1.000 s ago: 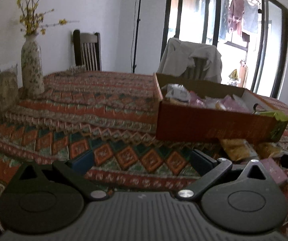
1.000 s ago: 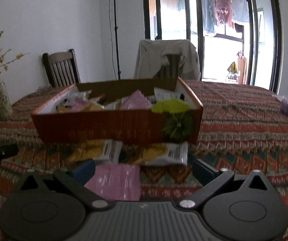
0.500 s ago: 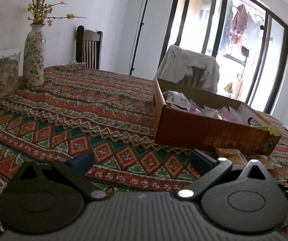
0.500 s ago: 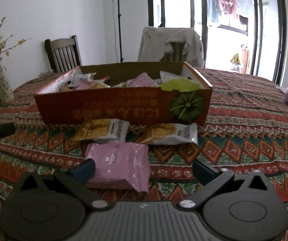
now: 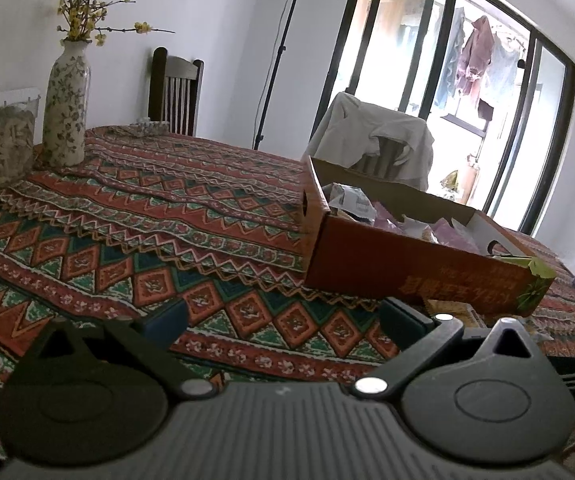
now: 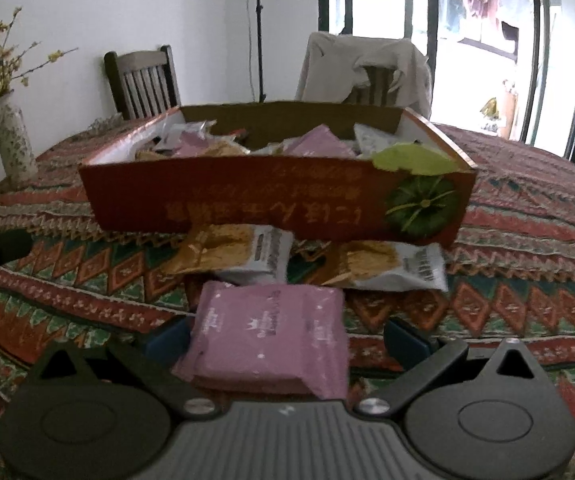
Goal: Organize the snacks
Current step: 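Grasp the pink sachet with the right tool while the left tool reaches a cracker packet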
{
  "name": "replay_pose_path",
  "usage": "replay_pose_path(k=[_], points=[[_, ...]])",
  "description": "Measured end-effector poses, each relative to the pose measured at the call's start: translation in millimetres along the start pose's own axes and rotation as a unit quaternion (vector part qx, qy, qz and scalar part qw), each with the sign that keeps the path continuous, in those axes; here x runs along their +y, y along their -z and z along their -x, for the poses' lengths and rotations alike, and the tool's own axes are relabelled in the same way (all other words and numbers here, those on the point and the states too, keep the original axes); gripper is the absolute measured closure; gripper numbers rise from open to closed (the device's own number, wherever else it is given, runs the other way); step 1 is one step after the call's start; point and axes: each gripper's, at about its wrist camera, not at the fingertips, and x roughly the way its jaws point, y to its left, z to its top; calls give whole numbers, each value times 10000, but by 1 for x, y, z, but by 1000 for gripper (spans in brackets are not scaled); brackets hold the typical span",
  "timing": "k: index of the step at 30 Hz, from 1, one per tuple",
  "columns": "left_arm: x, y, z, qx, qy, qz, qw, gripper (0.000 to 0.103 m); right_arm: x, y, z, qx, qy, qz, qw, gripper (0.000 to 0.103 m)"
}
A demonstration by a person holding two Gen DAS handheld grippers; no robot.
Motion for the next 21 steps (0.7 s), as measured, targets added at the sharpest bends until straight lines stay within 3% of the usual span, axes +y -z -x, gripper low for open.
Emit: replay_pose_path(k=[8,10,13,17,21], points=[[0,0,-1,37,-49,-3,10000,0,12,-3,-11,124,-42,208,9997,0],[-1,0,-2,49,-69,-8,10000,0,10,-3,-10,103,-115,210,9997,5],[0,0,-2,64,-98,-8,9999,0,12,-1,-4,-69,-191,297,9994,26],[-1,0,-4,104,-140,-20,9998,0,13,2,4,-237,-228,326,9989,36],[-2,0,-5,140,-187,-36,9997,0,9,6,17,-528,-181,389,9977,37]])
